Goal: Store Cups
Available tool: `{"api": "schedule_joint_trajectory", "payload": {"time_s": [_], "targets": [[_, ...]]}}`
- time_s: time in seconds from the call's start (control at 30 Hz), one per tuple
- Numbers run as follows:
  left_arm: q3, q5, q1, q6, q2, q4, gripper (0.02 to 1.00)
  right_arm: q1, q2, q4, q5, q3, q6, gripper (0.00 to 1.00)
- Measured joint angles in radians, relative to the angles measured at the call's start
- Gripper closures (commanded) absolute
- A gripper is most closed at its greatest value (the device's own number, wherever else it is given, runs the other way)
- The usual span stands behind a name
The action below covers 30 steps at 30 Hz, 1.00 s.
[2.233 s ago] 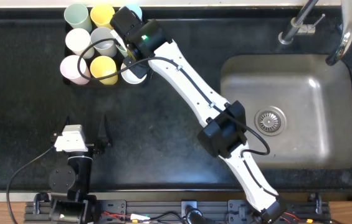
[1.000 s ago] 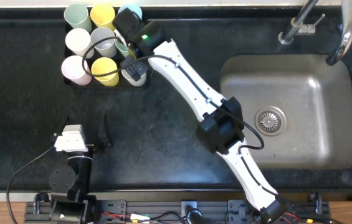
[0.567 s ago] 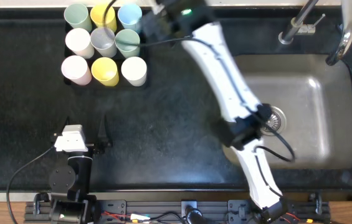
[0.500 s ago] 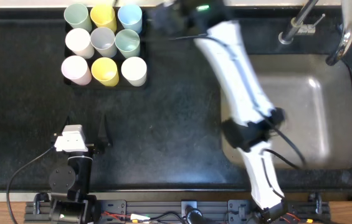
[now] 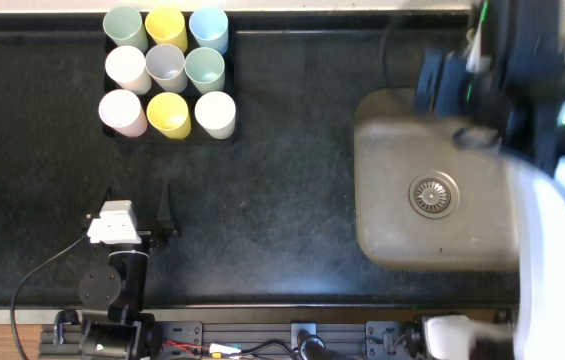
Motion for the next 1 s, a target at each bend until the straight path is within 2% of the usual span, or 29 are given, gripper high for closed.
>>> {"api": "schedule_joint_trajectory", "payload": {"time_s": [0.07,0.2,0.3,0.33,0.4,0.6,0.87,1.0], "targets": [[0.000,0.000,0.000,0.000,0.000,0.000,0.020,0.017,-0.150,0.203,0.039,-0.283,0.007,0.005],[0.000,0.000,0.000,0.000,0.000,-0.001,0.020,0.068,-0.443,0.793,0.143,-0.805,-0.036,0.003],[0.000,0.000,0.000,0.000,0.000,0.000,0.020,0.081,-0.621,1.150,0.181,-1.070,-0.082,0.003],[0.000,0.000,0.000,0.000,0.000,-0.001,0.018,0.081,-0.670,1.210,0.189,-1.134,-0.091,0.003],[0.000,0.000,0.000,0.000,0.000,-0.001,0.018,0.082,-0.765,1.272,0.204,-1.247,-0.105,0.003],[0.000,0.000,0.000,0.000,0.000,-0.001,0.020,0.111,-0.878,1.289,0.218,-1.443,-0.124,0.005],[0.000,0.000,0.000,0.000,0.000,-0.001,0.020,0.146,-0.901,1.464,0.225,-1.524,-0.128,0.003],[0.000,0.000,0.000,0.000,0.000,-0.001,0.020,0.131,-0.978,1.478,0.225,-1.574,-0.127,0.005]]}}
